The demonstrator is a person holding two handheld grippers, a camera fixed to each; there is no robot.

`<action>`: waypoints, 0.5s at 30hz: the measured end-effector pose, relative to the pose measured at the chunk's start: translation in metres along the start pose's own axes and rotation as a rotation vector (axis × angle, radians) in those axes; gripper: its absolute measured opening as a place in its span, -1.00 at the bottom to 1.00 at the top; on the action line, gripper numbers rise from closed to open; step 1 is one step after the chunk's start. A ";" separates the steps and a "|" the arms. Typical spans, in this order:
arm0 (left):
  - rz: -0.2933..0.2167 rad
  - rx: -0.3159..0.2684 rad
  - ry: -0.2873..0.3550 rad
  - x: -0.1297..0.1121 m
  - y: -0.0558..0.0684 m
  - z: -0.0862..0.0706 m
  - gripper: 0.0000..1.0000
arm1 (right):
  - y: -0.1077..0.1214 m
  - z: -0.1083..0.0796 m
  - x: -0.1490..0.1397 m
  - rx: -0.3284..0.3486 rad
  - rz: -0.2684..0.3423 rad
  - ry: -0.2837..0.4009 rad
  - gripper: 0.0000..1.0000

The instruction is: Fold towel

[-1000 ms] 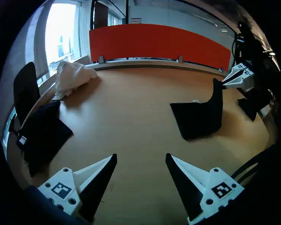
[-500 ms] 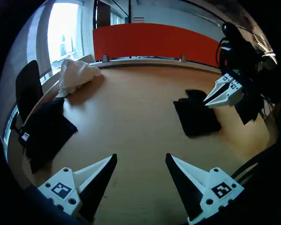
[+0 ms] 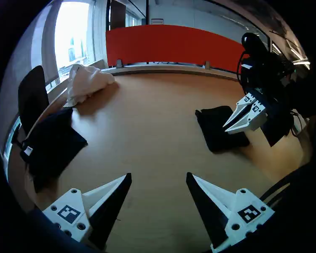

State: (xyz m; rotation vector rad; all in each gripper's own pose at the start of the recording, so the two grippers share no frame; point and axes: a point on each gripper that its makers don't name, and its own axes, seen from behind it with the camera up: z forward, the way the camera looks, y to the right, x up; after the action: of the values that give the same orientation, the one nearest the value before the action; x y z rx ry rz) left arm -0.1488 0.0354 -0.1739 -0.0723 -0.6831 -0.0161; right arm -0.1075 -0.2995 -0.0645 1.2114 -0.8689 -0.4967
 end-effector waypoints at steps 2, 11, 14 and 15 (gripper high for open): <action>0.001 0.000 0.001 0.001 0.000 0.000 0.93 | 0.001 -0.001 0.000 -0.001 0.002 0.000 -0.87; 0.004 0.001 -0.001 0.001 0.000 0.001 0.93 | 0.003 -0.006 0.001 -0.008 0.008 0.016 -0.34; 0.005 0.004 0.001 0.002 0.000 0.001 0.93 | 0.004 -0.009 0.001 -0.018 0.010 0.021 0.19; 0.005 0.004 0.002 0.003 0.000 0.001 0.92 | 0.005 -0.010 0.000 -0.023 0.011 0.022 0.33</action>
State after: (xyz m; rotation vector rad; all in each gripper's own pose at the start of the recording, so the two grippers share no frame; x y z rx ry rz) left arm -0.1474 0.0353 -0.1716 -0.0698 -0.6809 -0.0099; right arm -0.1006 -0.2923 -0.0611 1.1886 -0.8491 -0.4826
